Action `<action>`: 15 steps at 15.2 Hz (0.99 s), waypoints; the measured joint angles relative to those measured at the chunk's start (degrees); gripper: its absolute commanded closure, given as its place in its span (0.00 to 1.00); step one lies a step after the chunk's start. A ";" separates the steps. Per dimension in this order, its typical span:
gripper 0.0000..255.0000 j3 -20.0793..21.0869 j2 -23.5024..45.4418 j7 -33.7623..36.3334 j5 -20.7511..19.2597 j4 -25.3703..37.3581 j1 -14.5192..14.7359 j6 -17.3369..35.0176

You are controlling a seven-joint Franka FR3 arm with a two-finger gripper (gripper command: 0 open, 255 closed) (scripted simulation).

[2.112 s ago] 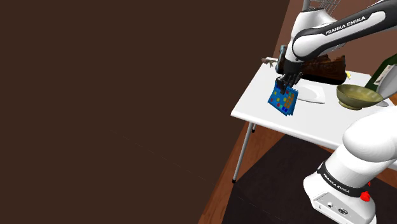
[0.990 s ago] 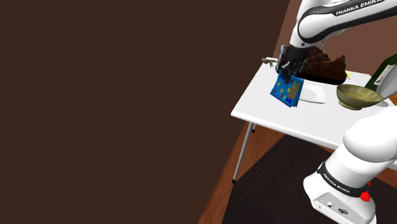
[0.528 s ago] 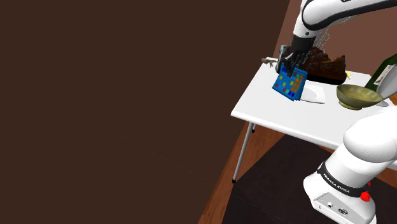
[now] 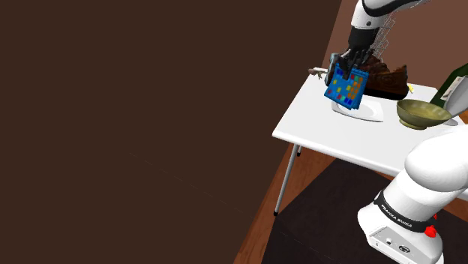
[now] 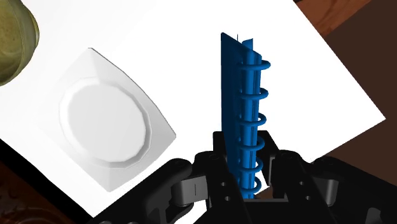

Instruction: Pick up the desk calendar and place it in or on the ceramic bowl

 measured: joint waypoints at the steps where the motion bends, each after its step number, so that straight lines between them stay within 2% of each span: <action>1: 1.00 -0.03 0.01 -0.23 0.03 0.80 -0.02 -0.77; 7: 1.00 -0.17 -0.27 -1.23 0.09 4.08 -0.16 -4.20; 15: 1.00 -8.69 -1.23 -11.95 -4.32 6.53 -3.90 -5.32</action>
